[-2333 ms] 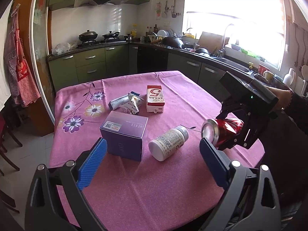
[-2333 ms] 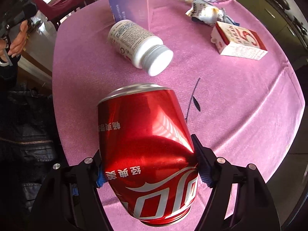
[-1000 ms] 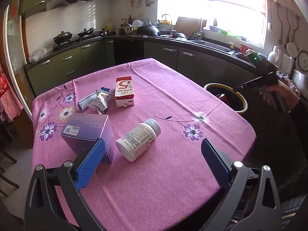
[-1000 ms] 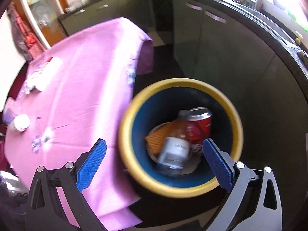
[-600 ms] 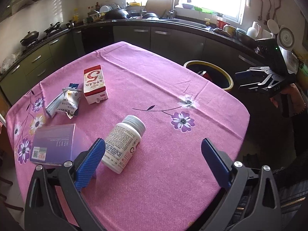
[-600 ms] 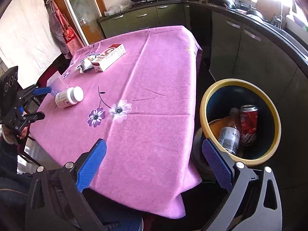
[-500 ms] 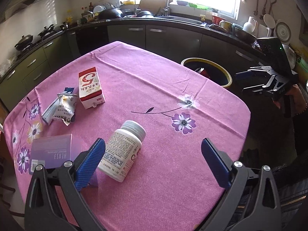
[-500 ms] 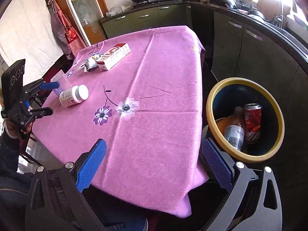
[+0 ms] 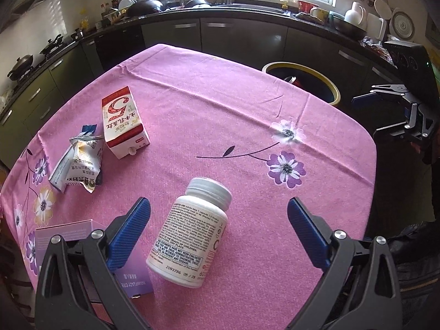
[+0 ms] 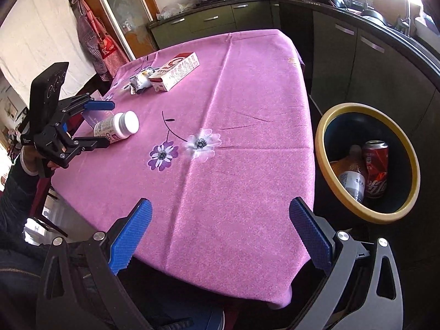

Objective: Collect trash
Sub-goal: 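Reach for and grasp the white pill bottle with the left gripper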

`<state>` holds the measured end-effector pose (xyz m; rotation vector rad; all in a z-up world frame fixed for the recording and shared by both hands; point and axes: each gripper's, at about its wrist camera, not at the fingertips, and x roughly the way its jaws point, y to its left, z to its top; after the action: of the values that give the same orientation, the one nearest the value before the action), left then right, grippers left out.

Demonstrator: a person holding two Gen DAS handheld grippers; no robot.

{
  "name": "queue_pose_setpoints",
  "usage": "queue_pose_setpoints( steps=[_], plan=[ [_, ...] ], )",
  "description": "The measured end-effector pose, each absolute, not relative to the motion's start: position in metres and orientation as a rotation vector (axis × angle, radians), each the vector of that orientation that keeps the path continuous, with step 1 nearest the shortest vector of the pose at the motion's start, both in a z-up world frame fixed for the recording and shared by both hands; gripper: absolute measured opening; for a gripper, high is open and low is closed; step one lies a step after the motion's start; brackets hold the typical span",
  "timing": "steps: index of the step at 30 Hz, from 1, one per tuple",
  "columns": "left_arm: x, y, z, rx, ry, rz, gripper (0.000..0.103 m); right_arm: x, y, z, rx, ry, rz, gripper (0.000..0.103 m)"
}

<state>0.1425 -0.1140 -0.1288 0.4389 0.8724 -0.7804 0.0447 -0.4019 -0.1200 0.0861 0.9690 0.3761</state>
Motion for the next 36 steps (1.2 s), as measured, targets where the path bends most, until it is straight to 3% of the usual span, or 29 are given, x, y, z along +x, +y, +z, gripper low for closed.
queue_pose_setpoints(
  steps=[13, 23, 28, 31, 36],
  plan=[
    [0.143, -0.13, -0.139, 0.562, 0.856, -0.801, 0.094, 0.045, -0.399, -0.125, 0.092, 0.975, 0.397, 0.098],
    [0.146, -0.146, -0.154, 0.685, 0.883, -0.79, 0.081, 0.045, -0.404, -0.131, 0.111, 0.979, 0.404, 0.098],
    [0.156, -0.14, -0.159, 0.683, 0.92, -0.751, 0.079, 0.045, -0.407, -0.134, 0.119, 0.984, 0.406, 0.098],
    [0.157, -0.139, -0.159, 0.665, 0.939, -0.762, 0.075, 0.045, -0.406, -0.137, 0.118, 0.99, 0.414, 0.098],
    [0.153, -0.139, -0.158, 0.645, 0.965, -0.799, 0.054, 0.045, -0.403, -0.139, 0.115, 1.0, 0.428, 0.098]
  ],
)
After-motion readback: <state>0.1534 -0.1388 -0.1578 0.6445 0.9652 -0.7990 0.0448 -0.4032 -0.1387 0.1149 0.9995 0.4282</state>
